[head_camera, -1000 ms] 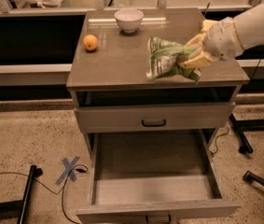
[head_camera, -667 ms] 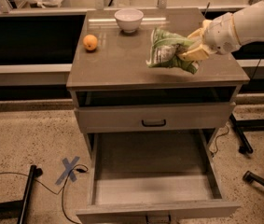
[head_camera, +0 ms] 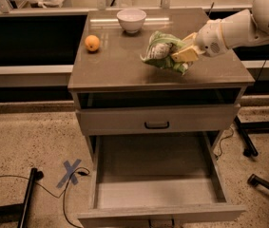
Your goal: Pick green jalapeno chip bag from middle drawer and place on counter
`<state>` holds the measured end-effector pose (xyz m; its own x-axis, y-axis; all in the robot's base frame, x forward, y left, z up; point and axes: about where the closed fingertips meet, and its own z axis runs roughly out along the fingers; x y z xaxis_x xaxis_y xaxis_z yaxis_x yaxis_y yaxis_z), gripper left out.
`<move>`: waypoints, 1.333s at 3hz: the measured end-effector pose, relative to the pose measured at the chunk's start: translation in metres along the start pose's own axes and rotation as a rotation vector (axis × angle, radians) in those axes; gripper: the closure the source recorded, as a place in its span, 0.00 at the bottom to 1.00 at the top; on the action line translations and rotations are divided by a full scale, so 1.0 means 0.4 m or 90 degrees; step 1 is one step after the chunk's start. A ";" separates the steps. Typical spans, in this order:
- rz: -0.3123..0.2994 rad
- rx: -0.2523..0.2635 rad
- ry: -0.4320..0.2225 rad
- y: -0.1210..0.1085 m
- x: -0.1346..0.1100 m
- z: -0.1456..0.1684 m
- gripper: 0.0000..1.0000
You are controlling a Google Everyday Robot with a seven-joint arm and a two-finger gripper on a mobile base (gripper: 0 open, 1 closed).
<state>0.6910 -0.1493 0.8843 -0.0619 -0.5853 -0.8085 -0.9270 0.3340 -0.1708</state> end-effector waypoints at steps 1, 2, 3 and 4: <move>0.004 -0.003 -0.001 0.003 -0.001 0.007 0.38; 0.004 -0.006 -0.001 0.005 -0.002 0.015 0.15; -0.028 -0.006 -0.021 0.022 -0.056 -0.013 0.00; -0.062 0.006 -0.051 0.031 -0.131 -0.063 0.00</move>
Offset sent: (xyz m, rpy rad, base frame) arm 0.0002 0.0027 -0.0014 0.0038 0.0082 -0.0001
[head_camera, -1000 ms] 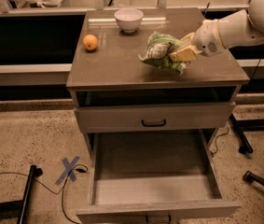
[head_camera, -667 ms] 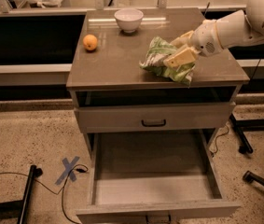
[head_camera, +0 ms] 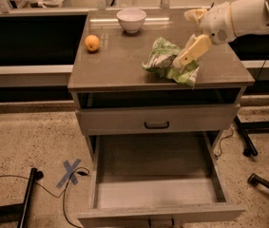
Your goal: Pick green jalapeno chip bag from middle drawer and place on counter
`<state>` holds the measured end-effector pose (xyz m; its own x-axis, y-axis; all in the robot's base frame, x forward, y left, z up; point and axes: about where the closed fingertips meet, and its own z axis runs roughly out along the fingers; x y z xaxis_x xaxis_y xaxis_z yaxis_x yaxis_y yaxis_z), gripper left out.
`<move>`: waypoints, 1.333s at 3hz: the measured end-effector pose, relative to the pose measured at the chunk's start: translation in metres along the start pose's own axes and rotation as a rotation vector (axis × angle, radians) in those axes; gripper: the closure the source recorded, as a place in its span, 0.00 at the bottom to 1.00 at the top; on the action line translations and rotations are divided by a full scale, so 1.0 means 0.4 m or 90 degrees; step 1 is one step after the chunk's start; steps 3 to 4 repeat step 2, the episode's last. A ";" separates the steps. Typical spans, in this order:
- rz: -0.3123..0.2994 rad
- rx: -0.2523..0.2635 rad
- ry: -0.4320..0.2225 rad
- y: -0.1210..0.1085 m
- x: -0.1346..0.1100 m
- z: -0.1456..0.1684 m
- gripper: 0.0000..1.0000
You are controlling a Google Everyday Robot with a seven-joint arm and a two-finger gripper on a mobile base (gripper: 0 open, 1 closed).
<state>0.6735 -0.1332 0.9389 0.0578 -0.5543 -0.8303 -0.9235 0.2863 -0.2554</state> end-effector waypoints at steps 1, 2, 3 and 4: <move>-0.026 -0.003 -0.012 0.000 -0.047 -0.033 0.00; -0.027 -0.004 -0.012 -0.001 -0.048 -0.034 0.00; -0.027 -0.004 -0.012 -0.001 -0.048 -0.034 0.00; -0.027 -0.004 -0.012 -0.001 -0.048 -0.034 0.00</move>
Offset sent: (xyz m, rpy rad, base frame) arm -0.0053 0.0000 0.0199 0.0013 -0.0317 0.0266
